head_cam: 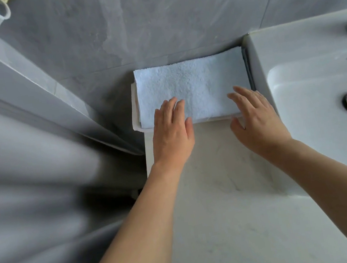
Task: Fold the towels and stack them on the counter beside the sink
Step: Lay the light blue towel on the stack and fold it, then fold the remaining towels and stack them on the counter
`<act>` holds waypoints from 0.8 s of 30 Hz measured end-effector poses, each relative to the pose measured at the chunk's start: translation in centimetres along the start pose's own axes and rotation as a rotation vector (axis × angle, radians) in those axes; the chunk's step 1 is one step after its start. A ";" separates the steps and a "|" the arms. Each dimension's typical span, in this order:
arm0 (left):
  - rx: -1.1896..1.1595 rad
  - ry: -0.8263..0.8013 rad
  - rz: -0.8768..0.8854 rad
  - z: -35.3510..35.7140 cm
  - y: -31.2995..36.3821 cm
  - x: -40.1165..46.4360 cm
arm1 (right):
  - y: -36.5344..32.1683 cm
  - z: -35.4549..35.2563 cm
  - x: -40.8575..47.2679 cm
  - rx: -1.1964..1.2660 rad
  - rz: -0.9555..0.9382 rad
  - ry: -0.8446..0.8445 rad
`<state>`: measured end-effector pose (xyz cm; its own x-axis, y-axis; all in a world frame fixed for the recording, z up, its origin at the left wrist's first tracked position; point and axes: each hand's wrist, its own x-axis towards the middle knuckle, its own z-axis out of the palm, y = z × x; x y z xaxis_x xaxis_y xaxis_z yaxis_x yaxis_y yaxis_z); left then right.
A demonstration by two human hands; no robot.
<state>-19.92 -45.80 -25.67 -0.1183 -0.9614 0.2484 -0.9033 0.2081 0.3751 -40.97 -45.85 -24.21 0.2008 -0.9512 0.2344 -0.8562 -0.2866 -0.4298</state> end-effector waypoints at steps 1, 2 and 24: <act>-0.013 -0.001 0.011 0.1 1.1 -0.2 | 0.3 -0.6 -0.6 0.006 0.006 0.012; -0.025 -0.004 0.022 0.2 2.2 -0.4 | 0.7 -1.2 -1.3 0.012 0.013 0.022; -0.086 -0.041 0.166 6.5 36.0 -5.5 | 20.9 -21.3 -18.9 0.024 0.211 0.122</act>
<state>-54.45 -34.24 -19.34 -0.2812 -0.9188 0.2771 -0.8316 0.3774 0.4074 -72.77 -31.37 -19.05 -0.0417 -0.9699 0.2399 -0.8615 -0.0867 -0.5003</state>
